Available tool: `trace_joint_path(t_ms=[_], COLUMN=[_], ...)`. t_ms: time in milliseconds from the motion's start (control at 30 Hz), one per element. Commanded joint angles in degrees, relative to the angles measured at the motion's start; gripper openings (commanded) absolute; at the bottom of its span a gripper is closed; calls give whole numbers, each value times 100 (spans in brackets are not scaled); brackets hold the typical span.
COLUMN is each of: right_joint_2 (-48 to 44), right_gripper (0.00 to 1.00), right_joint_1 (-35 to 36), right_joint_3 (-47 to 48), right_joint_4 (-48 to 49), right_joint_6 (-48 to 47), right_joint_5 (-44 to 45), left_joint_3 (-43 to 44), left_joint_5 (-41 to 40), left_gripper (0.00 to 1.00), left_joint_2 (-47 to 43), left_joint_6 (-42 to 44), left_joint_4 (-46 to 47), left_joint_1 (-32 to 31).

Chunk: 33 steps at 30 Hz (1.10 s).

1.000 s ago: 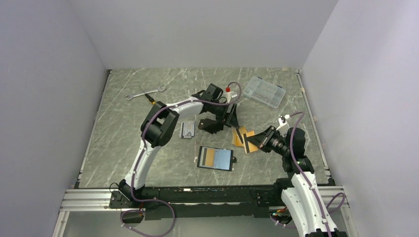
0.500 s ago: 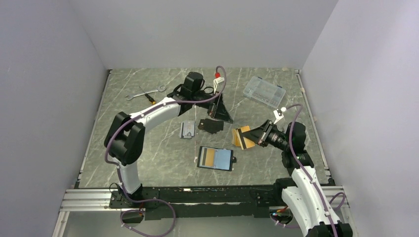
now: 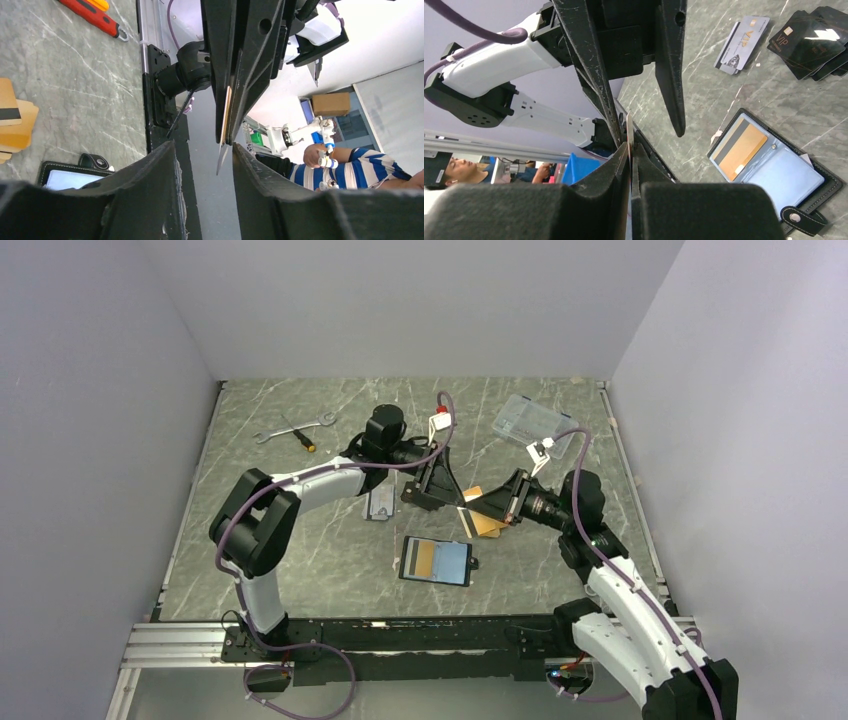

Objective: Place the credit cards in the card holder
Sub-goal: Adjust the credit card.

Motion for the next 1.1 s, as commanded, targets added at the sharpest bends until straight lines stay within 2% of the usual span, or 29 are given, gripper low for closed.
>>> trace_joint_path(t_ms=[0,167,233,333,367,467,533,700,767,933,1067], right_joint_2=[71,34,46,74,50,-27,-127,-401,-386,-208,-239], right_gripper=[7,8,8,9,10,18,26,31,28,10,0], right_joint_1=[28,25,25,25,21,30,25,28,28,27,19], right_joint_3=[337,315,327,337,319,220,196,313,386,532,498], right_joint_4=[15,-166,-242,-412,-423,-424,-757,-1120,-1105,-966,-942], right_joint_6=[-170,-267,-308,-376,-378,-333,-394,-547,-538,-440,-372], right_joint_5=[52,138,147,147,152,193,265,356,342,227,208], left_joint_3=[149,151,194,300,345,393,418,483,475,483,487], left_joint_5=[296,301,294,309,311,311,303,278,265,286,280], left_gripper=[47,33,23,2,0,0,0,0,0,0,0], left_joint_2=[-249,-245,-264,-282,-284,-314,-326,-318,-321,-306,-339], left_joint_6=[-236,-212,-81,132,243,325,334,463,439,389,509], left_joint_4=[693,636,459,191,93,-29,-59,-283,-257,-240,-361], left_joint_1=[-16,-12,-2,-2,5,8,31,72,71,69,67])
